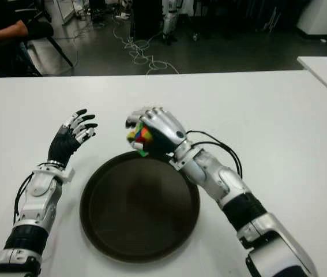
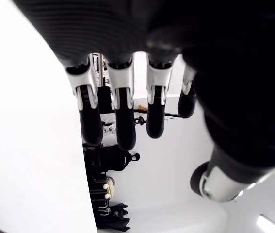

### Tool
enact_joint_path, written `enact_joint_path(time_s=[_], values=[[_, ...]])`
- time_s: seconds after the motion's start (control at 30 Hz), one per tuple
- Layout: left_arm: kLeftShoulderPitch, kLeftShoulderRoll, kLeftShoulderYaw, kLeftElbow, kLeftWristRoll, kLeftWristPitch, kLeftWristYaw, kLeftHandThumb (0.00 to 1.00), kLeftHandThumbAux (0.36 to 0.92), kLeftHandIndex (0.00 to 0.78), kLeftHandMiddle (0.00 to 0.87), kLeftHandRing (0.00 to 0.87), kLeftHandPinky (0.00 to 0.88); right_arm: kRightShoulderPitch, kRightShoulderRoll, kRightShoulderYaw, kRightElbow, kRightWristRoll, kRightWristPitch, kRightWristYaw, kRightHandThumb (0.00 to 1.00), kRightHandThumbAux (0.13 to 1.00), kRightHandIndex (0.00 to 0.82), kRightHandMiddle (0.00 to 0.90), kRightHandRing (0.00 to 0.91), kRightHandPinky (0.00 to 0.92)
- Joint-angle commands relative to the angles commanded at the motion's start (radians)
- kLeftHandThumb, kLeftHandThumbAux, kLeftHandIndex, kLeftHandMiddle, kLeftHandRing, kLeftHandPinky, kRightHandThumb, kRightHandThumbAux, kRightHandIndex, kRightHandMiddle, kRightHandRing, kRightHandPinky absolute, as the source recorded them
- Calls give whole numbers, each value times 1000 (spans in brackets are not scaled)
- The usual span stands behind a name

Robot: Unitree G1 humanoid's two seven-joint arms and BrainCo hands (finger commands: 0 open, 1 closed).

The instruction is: Pick up the Rubik's Cube and put it in the plate

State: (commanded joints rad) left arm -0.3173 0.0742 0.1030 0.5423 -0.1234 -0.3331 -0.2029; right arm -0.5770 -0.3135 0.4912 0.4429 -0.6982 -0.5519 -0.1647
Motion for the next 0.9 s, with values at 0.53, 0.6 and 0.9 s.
enact_joint_path(time_s=[0.53,0.6,0.9], values=[[-5,-20,18,-31,-44,82,8,183,804,156,209,230,279,-22,-54,50,-35,106,-98,414,824,699,360,529,582,563],[-5,-23,22,-35,-48,88,9,183,810,155,204,226,276,-27,-55,49,-34,111,-98,444,825,699,362,536,592,571],[-1,-38,34,-64,-65,121,23,189,832,149,203,229,299,-27,-44,35,-34,143,-99,517,837,686,426,484,627,594]])
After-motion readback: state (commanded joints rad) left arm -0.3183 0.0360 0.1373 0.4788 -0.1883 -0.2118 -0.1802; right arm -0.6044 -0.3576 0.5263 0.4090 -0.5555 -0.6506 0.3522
